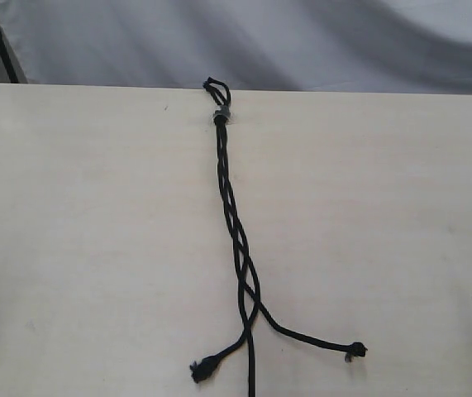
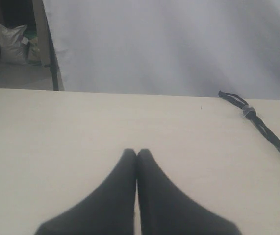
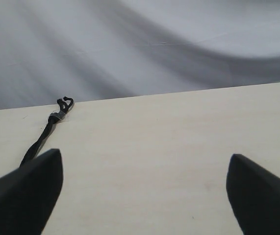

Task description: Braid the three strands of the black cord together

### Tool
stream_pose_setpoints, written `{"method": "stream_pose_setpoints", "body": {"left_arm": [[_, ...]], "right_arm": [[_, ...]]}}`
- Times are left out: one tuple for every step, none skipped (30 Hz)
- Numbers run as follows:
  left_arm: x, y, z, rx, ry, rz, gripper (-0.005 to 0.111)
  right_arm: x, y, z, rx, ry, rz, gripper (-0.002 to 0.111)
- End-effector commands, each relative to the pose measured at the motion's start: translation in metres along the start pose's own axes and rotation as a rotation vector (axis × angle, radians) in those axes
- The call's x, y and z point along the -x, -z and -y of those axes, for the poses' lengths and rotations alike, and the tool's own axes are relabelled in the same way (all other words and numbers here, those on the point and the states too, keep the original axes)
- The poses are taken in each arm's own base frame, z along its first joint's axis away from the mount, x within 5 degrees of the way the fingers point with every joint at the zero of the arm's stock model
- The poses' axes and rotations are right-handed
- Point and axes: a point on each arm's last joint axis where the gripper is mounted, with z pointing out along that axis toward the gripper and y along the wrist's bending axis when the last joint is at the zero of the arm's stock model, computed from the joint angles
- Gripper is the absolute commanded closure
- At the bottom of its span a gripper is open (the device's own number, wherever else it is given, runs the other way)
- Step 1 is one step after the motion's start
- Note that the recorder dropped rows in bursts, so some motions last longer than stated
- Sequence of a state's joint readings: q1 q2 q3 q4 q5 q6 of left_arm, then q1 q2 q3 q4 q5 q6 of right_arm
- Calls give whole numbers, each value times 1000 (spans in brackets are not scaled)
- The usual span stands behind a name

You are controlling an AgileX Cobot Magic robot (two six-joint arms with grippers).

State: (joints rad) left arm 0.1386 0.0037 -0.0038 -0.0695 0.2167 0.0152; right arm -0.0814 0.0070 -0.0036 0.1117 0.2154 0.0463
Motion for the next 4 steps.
{"method": "stream_pose_setpoints", "body": {"left_arm": [[-1, 0, 0, 2, 11, -1, 106], [-1, 0, 0, 2, 11, -1, 106], [-1, 0, 0, 2, 11, -1, 106], [-1, 0, 0, 2, 11, -1, 106]], "right_arm": [[-1, 0, 1, -8, 20, 3, 24], [-1, 0, 1, -8, 20, 3, 24], [-1, 0, 1, -8, 20, 3, 24], [-1, 0, 1, -8, 20, 3, 24]]}}
